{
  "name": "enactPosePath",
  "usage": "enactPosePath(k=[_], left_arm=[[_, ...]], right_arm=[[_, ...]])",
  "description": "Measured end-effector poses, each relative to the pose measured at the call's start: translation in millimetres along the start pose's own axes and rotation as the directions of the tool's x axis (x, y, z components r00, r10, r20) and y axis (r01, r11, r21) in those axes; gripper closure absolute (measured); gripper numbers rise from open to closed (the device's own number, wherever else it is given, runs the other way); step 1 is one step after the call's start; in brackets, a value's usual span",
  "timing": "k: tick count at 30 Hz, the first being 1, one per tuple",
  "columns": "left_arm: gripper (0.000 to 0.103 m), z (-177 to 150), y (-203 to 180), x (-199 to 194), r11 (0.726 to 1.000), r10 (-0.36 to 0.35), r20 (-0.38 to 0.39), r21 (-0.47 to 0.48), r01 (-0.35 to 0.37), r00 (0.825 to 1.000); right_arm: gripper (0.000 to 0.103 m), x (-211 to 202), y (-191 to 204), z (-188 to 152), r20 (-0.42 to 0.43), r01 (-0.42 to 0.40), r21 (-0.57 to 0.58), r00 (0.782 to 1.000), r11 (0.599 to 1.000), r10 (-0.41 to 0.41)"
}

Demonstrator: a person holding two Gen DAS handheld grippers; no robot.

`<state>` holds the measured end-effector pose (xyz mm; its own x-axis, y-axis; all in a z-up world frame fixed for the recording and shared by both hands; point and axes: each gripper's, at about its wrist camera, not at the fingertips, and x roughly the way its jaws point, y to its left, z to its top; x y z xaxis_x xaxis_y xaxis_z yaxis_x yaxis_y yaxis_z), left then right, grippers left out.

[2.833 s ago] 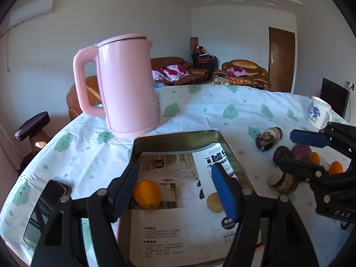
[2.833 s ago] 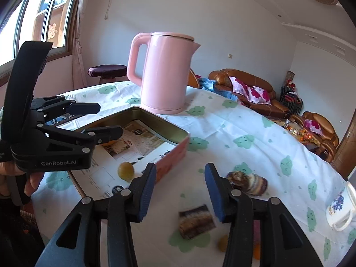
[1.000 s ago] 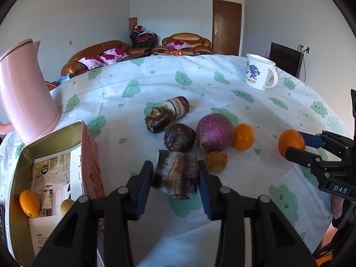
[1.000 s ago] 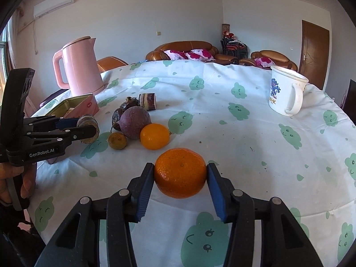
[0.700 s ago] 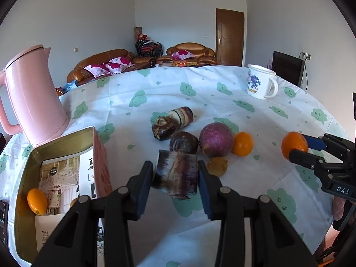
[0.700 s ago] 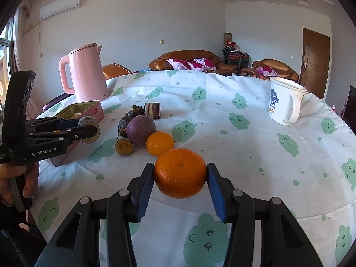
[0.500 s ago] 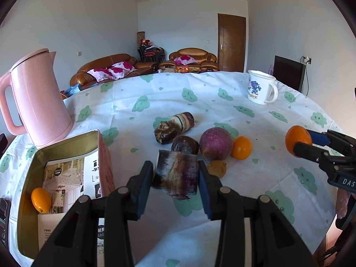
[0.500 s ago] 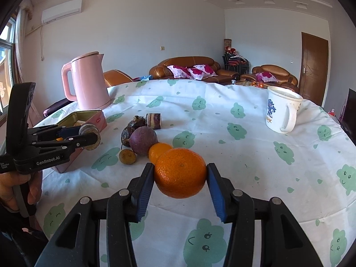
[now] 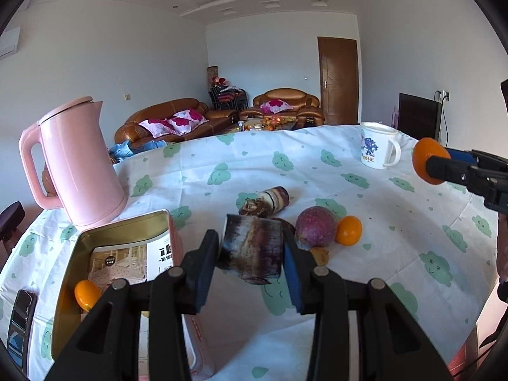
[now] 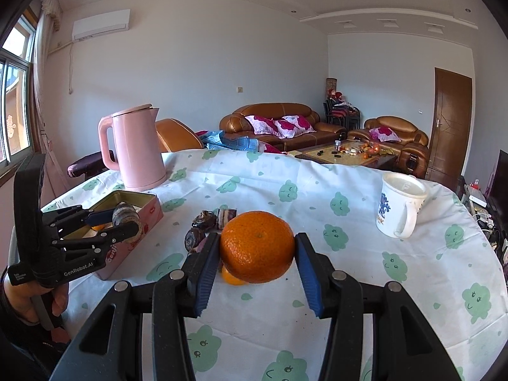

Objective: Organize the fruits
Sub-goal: 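Carry the taro slice with the left tool while the right carries the orange to the tin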

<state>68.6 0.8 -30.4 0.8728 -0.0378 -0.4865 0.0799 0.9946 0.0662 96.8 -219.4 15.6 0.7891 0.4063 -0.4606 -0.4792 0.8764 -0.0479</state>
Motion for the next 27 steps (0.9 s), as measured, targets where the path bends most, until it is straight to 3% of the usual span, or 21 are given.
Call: enactPosePath(k=[27], left_arm=[[0.062, 4, 35, -25, 0.993, 0.109, 0.074, -0.055, -0.105, 0.991]], right_arm=[[0.054, 12, 51, 48, 0.09, -0.109, -0.057, 0.989, 0.992, 0.114]])
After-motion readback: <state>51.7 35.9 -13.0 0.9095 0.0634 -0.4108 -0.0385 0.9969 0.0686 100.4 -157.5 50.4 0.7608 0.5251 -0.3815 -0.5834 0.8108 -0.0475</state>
